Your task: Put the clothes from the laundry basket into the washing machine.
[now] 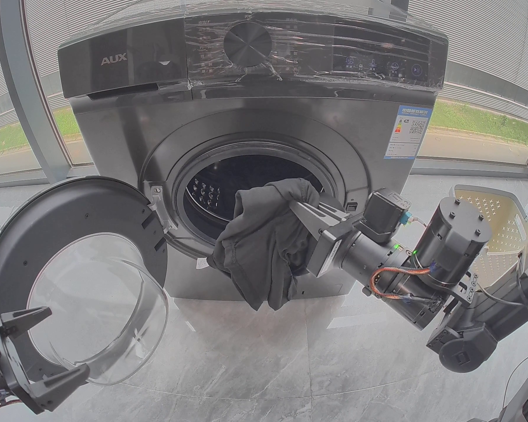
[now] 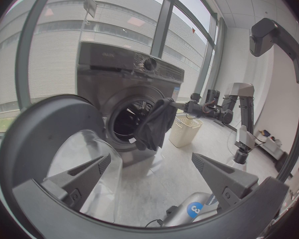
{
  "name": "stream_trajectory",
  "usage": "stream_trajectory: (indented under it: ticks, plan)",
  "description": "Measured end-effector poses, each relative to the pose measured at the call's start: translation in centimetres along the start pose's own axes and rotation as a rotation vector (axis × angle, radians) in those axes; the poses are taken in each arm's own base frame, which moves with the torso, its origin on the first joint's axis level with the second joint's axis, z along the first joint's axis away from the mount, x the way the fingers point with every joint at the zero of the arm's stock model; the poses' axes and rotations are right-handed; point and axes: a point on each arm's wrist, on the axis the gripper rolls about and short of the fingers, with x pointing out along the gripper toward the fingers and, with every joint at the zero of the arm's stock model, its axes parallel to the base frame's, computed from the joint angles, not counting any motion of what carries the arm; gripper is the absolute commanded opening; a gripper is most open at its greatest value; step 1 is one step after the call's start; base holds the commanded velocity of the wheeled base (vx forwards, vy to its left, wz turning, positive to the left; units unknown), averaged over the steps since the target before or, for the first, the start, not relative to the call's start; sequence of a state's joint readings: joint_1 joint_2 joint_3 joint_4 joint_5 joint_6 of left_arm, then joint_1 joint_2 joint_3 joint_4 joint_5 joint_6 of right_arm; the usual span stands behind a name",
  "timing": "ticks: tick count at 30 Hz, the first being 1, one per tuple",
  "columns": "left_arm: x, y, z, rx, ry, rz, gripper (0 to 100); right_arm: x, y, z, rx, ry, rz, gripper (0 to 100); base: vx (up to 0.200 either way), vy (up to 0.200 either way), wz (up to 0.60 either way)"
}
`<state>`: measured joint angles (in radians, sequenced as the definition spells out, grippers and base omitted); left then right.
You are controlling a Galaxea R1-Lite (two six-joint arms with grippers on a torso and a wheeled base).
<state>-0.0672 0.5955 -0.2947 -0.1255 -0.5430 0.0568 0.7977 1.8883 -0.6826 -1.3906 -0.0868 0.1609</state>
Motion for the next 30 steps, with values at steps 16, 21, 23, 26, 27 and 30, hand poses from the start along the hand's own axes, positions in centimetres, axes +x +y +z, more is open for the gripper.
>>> stream_trajectory:
  ticks: [16, 21, 23, 26, 27, 30]
  plan:
    - [9.5, 2.0, 0.9, -0.040, 0.153, -0.255, 100, 1.5, -0.2, -0.4, 0.001, -0.010, -0.007, 0, 0.000, 0.000, 0.00]
    - [12.4, 2.1, 0.5, -0.068, 0.186, -0.299, 100, 1.6, -0.2, -0.5, 0.001, -0.005, -0.011, 0, 0.000, 0.000, 0.00]
    - [13.5, 1.9, 0.3, -0.084, 0.201, -0.320, 100, 1.6, -0.2, -0.6, 0.001, -0.002, -0.010, 0, 0.000, 0.000, 0.00]
    - [15.2, 1.6, -0.2, -0.104, 0.231, -0.348, 100, 1.6, -0.1, -0.7, 0.002, 0.001, -0.008, 0, 0.000, 0.000, 0.00]
    - [15.5, 1.6, -0.4, -0.108, 0.238, -0.351, 100, 1.6, 0.0, -0.7, 0.002, 0.001, -0.008, 0, 0.000, 0.000, 0.00]
    - [16.7, 1.4, -1.0, -0.121, 0.272, -0.360, 100, 1.6, 0.1, -0.8, 0.003, 0.002, -0.005, 0, 0.000, 0.000, 0.00]
